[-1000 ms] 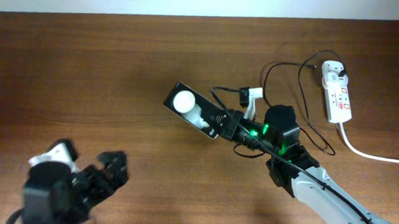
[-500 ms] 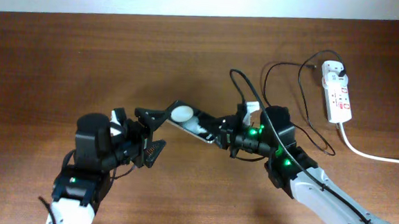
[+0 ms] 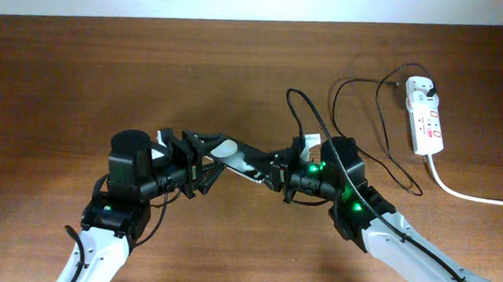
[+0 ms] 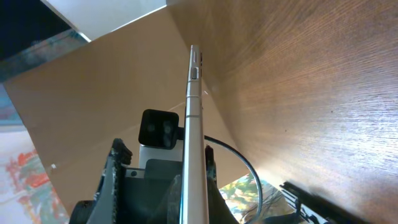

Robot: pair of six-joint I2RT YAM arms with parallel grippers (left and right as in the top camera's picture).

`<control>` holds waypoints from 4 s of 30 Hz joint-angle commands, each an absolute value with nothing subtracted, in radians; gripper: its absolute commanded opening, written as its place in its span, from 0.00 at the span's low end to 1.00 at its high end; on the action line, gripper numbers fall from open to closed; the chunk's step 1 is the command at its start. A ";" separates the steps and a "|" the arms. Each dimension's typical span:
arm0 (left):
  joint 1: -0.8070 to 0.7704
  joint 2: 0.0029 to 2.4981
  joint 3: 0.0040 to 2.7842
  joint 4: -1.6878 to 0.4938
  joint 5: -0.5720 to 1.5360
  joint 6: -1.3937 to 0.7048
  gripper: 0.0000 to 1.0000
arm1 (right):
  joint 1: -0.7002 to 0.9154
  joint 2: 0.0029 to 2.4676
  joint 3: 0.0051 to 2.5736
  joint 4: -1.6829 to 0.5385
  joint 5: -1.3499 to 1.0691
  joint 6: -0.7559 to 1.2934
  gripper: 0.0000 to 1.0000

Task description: Plug charger to phone and switch on socket

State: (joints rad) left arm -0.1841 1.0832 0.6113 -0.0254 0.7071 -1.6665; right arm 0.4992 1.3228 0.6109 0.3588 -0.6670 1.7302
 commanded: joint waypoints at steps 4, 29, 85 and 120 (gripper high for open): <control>-0.251 1.090 0.614 -0.036 0.647 -1.691 0.59 | 0.540 1.302 0.625 0.374 -0.662 1.815 0.04; -0.275 1.120 0.614 0.014 0.584 -1.690 0.13 | 0.540 1.302 0.625 0.401 -0.654 1.816 0.04; 0.009 1.120 0.614 -0.226 1.033 -0.731 0.00 | 0.379 1.376 1.356 -0.959 0.326 0.641 0.99; 0.009 1.120 0.614 -0.226 1.024 -0.731 0.00 | 0.196 2.267 1.901 -0.923 0.134 0.426 0.04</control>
State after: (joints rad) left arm 0.0071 1.1240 0.6067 -0.2348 0.9985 -0.7475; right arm 0.1596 2.3562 1.8843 -0.8528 0.1421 0.5175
